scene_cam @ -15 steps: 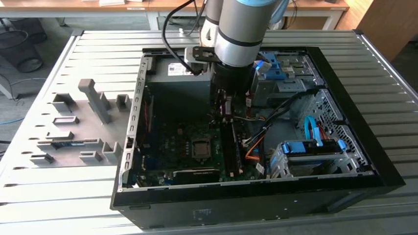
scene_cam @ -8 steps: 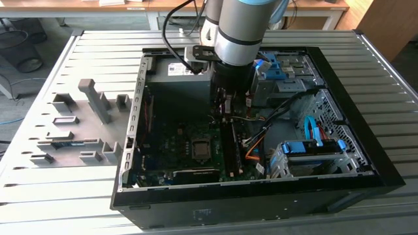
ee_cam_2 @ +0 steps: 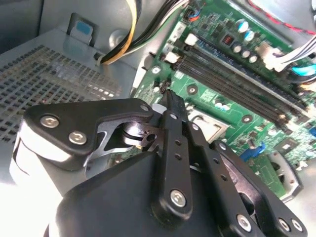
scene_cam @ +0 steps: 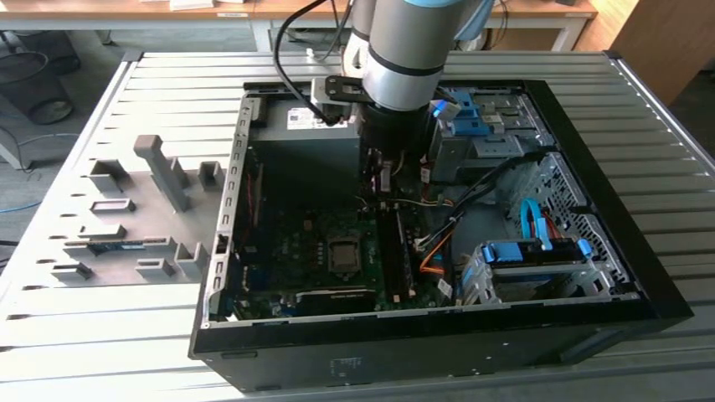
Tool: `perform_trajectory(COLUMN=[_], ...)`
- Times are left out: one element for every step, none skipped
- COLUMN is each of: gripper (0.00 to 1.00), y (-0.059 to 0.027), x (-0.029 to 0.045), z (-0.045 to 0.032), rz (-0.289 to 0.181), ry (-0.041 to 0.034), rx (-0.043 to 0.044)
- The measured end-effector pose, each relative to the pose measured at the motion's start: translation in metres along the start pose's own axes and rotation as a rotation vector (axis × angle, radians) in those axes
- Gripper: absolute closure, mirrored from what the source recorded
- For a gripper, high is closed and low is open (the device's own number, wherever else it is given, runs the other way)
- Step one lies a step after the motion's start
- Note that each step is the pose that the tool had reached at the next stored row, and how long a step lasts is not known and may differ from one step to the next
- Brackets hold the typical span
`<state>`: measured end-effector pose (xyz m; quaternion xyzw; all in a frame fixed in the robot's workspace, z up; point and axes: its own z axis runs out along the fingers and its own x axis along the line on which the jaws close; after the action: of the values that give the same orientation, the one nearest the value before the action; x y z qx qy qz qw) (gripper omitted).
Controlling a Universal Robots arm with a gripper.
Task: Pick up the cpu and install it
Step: 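Install the first cpu locking lever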
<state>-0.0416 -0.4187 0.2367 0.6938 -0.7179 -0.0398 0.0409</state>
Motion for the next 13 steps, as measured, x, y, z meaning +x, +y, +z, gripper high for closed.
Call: perform_trajectory(gripper=[0.9, 0.9, 0.9, 0.9, 0.9, 0.9, 0.9, 0.9, 0.9, 0.9, 0.9, 0.9, 0.9], y=[0.0013, 0.002, 0.0023, 0.0026, 0.003, 0.0035, 0.004, 0.0045, 0.0049, 0.0054, 0.006, 0.0064, 0.0066], x=[0.0, 0.0, 0.0005, 0.0016, 0.0033, 0.0053, 0.0077, 0.0102, 0.0129, 0.0156, 0.0185, 0.0214, 0.0244], z=[0.0001, 0.0002, 0.0003, 0.0003, 0.0004, 0.0004, 0.0005, 0.0006, 0.0007, 0.0007, 0.0008, 0.0009, 0.0009], rz=[0.0, 0.0, 0.0, 0.0, -0.001, -0.001, -0.002, -0.002, -0.002, -0.003, -0.003, -0.003, -0.003], ry=[-0.0016, -0.002, -0.0022, -0.0021, -0.002, -0.0019, -0.0019, -0.002, -0.0019, -0.0019, -0.0018, -0.0018, -0.0018], rx=[0.0002, 0.0004, 0.0004, 0.0004, 0.0004, 0.0004, 0.0004, 0.0005, 0.0005, 0.0005, 0.0004, 0.0005, 0.0004])
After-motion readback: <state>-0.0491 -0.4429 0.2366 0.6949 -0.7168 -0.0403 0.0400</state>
